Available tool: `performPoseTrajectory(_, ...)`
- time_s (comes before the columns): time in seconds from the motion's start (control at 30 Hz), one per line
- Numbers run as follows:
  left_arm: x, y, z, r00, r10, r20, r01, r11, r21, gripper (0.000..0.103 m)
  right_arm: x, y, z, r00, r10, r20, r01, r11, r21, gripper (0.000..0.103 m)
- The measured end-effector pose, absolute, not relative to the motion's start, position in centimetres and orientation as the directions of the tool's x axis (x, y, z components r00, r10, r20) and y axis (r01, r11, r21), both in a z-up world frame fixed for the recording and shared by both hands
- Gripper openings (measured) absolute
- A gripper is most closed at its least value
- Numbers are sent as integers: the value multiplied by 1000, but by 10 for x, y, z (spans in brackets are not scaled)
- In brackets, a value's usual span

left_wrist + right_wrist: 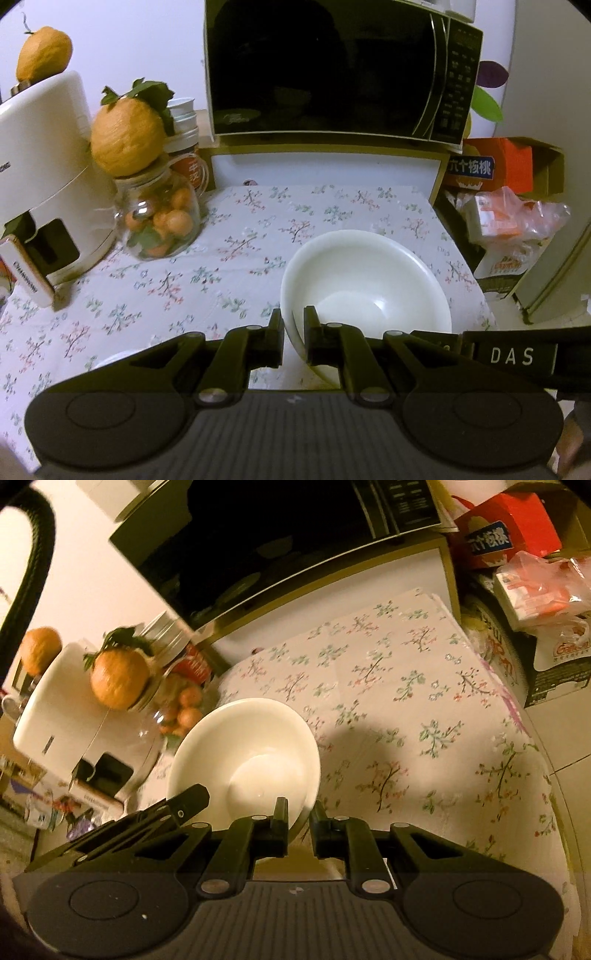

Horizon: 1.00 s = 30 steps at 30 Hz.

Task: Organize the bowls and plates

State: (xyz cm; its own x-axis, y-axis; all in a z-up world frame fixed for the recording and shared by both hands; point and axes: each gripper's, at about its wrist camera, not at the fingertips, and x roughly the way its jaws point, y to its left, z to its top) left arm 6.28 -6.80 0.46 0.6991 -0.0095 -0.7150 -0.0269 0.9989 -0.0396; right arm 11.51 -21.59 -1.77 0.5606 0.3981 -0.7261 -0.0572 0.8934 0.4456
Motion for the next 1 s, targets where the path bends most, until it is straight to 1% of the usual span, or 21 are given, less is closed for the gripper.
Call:
performPoseTrajectory(0.3, 38, -63, -4, 674, 3, -739, -38, 999, -31, 11, 97, -206, -19, 514, 412, -752, -129, 904, 407, 13)
performPoseTrajectory(0.67, 16, -44, -31, 593, -28, -805, -64, 995, -82, 12, 78, -182, -33, 419, 407, -812, -246, 911, 330, 14)
performPoseTrajectory(0.8, 15, -44, -35, 579, -43, -814, -60, 994, -95, 12, 73, -180, -38, 409, 388, -826, -260, 917, 302, 15)
performPoseTrajectory(1.0, 15, -50, -42, 567, -43, -822, -36, 996, -77, 13, 71, -181, -40, 400, 371, -838, -270, 922, 279, 15)
